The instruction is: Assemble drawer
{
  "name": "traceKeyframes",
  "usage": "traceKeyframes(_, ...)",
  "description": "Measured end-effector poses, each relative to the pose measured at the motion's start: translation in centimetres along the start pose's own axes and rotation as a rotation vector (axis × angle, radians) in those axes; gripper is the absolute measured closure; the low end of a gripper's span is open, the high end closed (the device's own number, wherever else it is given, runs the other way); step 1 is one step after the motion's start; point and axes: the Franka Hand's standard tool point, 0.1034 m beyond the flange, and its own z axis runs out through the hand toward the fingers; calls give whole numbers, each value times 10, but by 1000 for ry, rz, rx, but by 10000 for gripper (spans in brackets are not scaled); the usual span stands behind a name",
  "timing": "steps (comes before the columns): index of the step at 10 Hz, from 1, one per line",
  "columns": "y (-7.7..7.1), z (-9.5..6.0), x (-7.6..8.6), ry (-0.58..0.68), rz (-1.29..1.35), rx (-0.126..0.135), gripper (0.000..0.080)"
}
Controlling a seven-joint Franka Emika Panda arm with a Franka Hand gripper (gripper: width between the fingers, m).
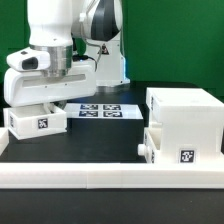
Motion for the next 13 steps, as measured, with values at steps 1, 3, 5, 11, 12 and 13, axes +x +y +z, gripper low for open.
traceKeyframes(1, 0, 0, 0, 0, 0, 0, 758)
traceKeyframes(3, 0, 0, 0, 0, 0, 0, 758)
traceKeyframes(5, -1, -1, 1, -1, -2, 1, 758)
traceKeyframes(11, -22, -80, 91, -29, -224, 27, 758)
traceKeyframes(12, -18, -85, 100, -23, -270, 24, 758)
traceKeyframes(13, -20, -81, 96, -28, -257, 28, 757)
